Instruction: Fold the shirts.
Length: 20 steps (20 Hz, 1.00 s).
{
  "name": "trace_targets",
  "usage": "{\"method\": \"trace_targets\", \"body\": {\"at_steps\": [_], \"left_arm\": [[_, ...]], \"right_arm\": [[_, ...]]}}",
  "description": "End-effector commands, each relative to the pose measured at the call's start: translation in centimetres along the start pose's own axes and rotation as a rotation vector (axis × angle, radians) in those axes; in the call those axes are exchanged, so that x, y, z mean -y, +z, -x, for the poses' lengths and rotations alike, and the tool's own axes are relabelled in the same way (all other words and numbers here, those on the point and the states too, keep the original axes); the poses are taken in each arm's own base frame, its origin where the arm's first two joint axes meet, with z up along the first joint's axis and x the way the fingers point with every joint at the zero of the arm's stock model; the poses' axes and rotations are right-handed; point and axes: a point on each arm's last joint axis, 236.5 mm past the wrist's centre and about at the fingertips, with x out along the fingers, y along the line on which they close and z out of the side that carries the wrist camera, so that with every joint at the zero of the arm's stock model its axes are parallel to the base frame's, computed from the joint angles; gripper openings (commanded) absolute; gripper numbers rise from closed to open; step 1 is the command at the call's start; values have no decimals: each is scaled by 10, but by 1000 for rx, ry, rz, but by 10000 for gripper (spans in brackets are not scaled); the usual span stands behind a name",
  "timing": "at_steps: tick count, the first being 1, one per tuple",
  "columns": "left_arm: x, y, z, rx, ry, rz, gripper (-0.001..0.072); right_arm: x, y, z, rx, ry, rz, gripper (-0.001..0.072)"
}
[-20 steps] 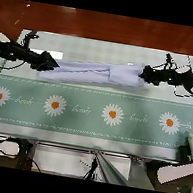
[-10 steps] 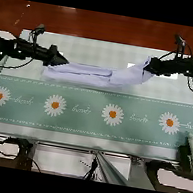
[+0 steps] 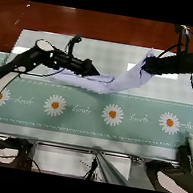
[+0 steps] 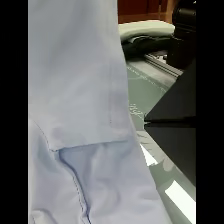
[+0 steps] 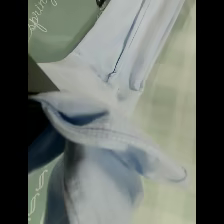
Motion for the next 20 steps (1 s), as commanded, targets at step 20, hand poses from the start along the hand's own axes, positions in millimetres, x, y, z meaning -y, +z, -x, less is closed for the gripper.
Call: {"method": "trace_targets", "body": {"at_steps": [20], "left_arm": [[-23, -8, -17, -28, 84, -53, 22]], "right_arm": [[-22, -4, 47, 76, -74, 51, 21]]}}
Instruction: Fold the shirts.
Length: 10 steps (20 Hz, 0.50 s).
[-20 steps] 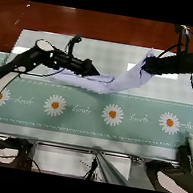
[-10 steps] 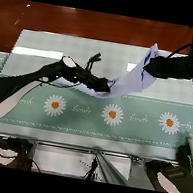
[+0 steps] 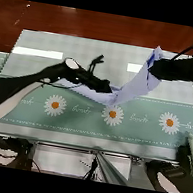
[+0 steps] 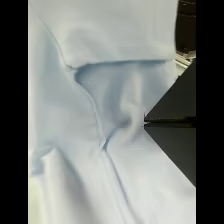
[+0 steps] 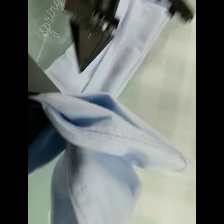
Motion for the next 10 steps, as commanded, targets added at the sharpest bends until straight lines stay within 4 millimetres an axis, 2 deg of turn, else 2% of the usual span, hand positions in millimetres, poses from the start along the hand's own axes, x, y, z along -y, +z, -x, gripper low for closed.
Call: {"method": "trace_targets", "body": {"at_steps": [1, 3, 4, 7, 9, 10], "left_arm": [[-28, 42, 86, 126, 91, -51, 22], [-47, 65, 162, 244, 175, -43, 22], [-51, 73, 202, 310, 198, -37, 22], [-46, 78, 304, 491, 256, -37, 22], [-34, 69, 350, 566, 289, -53, 22], [-26, 62, 366, 588, 301, -65, 22]], "right_arm": [[-8, 5, -26, -4, 0, 44, 21], [-30, -3, -60, -50, 31, 86, 20], [-42, -8, -78, -69, 47, 106, 21], [-77, -20, -122, -91, 98, 151, 21], [-104, -22, -148, -66, 147, 159, 21], [-119, -20, -162, -40, 179, 151, 21]]}}
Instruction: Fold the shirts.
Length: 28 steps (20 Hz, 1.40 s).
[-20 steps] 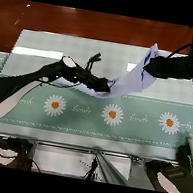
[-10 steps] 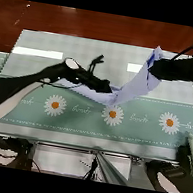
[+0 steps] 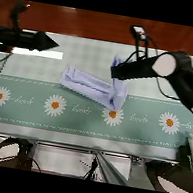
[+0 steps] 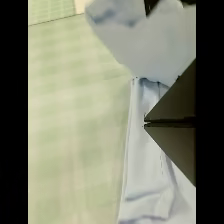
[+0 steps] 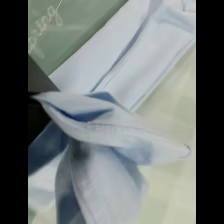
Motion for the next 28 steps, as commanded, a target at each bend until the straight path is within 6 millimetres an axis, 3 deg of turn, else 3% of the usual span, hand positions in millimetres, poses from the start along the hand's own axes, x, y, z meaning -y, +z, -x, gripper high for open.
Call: {"method": "trace_targets", "body": {"at_steps": [1, 4, 7, 9, 10, 11, 12, 14, 16, 18, 20, 22, 23, 24, 25, 26, 27, 28], "left_arm": [[1, 17, 80, 114, 67, -35, 22], [24, 11, 100, 121, 61, -85, 23], [39, 2, 101, 100, 41, -111, 23], [40, -4, 96, 83, 31, -105, 23], [39, -8, 94, 73, 28, -97, 23], [37, -13, 89, 59, 23, -86, 23], [35, -19, 85, 44, 18, -72, 23], [26, -33, 73, 14, 12, -37, 23], [18, -47, 65, -14, 9, -3, 23], [9, -57, 62, -39, 28, 1, 23], [1, -61, 63, -59, 62, -9, 23], [-5, -64, 63, -72, 86, -17, 24], [-7, -65, 63, -77, 93, -20, 24], [-8, -66, 64, -80, 98, -21, 24], [-8, -66, 63, -81, 98, -21, 24], [-7, -66, 63, -81, 97, -21, 24], [-7, -67, 63, -83, 96, -21, 24], [-7, -67, 63, -85, 95, -19, 24]], "right_arm": [[-45, 14, -54, 85, 93, -1, 21], [-76, 19, -92, 142, 173, -72, 21], [-103, 12, -120, 152, 240, -156, 21], [-117, 12, -127, 181, 261, -164, 30], [-125, 16, -127, 212, 271, -161, 157], [-131, 21, -124, 241, 283, -165, 338], [-137, 25, -122, 262, 293, -165, 442], [-143, 29, -116, 262, 305, -151, 451], [-137, 36, -101, 265, 294, -104, 482], [-112, 34, -80, 219, 233, -13, 482], [-54, 12, -58, 76, 77, 103, 481], [42, -32, -23, -175, -199, 197, 458], [94, -57, 1, -318, -359, 208, 362], [143, -86, 26, -466, -498, 175, 349], [165, -112, 32, -550, -513, 107, 382], [167, -138, 24, -595, -439, -3, 473], [151, -157, 3, -584, -296, -159, 545], [130, -160, -18, -524, -149, -307, 568]]}}
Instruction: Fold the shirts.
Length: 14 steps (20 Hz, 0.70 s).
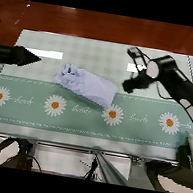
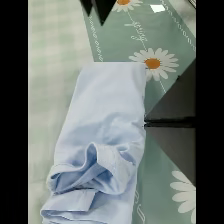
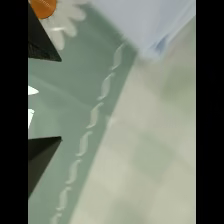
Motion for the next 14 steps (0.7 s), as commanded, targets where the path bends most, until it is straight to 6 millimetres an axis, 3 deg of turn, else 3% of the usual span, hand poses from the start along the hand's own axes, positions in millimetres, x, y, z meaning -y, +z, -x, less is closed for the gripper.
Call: {"method": "trace_targets", "body": {"at_steps": [1, 2, 4, 8, 12, 13, 14], "left_arm": [[-2, -3, 0, -12, 8, 5, 24], [-2, -3, 0, -12, 8, 8, 24], [-2, -3, 0, -12, 7, 8, 24], [-2, -3, 0, -13, 7, 8, 24], [-2, -2, -1, -9, 9, 9, 24], [-2, -2, -1, -9, 9, 9, 24], [-3, -2, -1, -7, 11, 8, 24]], "right_arm": [[-27, -30, -29, -77, 356, -361, 603], [-43, -10, -29, 4, 468, -447, 603], [-56, 17, -35, 134, 538, -532, 602], [-73, 37, -57, 212, 543, -621, 603], [-104, 38, -86, 152, 611, -718, 599], [-106, 39, -85, 162, 612, -687, 525], [-109, 44, -79, 177, 627, -660, 291]]}}
